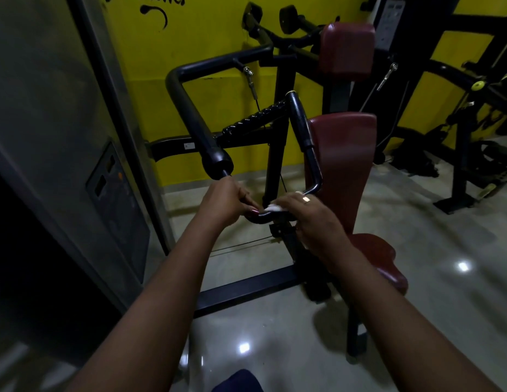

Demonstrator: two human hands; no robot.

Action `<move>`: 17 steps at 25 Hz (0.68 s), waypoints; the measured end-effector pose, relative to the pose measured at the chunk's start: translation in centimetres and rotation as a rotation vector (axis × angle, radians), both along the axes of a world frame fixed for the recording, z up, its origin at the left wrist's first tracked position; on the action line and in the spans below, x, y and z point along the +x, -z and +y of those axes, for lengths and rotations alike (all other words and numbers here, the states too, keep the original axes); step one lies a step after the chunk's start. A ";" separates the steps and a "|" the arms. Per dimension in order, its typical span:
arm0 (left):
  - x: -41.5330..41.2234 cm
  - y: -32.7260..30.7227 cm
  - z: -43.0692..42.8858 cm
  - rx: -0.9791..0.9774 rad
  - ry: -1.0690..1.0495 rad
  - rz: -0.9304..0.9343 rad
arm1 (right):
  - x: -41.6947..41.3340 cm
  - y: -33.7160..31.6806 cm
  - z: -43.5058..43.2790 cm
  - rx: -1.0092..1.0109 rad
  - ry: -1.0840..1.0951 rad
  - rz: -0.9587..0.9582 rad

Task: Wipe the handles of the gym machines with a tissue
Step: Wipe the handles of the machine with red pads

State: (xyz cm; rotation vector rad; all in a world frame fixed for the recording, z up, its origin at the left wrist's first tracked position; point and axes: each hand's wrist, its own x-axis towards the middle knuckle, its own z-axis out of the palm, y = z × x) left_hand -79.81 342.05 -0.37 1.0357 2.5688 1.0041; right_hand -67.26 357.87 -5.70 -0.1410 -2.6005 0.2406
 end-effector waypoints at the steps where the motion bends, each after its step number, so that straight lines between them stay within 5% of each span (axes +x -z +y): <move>1: 0.0 0.1 0.0 0.004 0.003 0.016 | 0.1 0.0 1.3 -0.083 0.061 0.053; 6: 1.3 0.5 0.8 -0.225 -0.017 0.266 | -1.8 2.0 -2.8 -0.247 0.247 0.293; 9: 1.2 0.2 1.4 -0.272 0.078 0.240 | -1.2 3.2 -3.8 -0.002 0.099 0.245; 11: 1.1 0.1 1.4 -0.273 0.090 0.168 | -1.3 2.6 -0.9 0.124 0.272 0.279; 13: 1.2 0.3 1.2 -0.227 0.068 0.137 | -1.8 2.4 0.9 -0.027 0.465 0.416; 17: 0.9 0.4 1.6 -0.264 0.040 0.108 | -3.3 3.8 -4.1 -0.484 0.494 0.775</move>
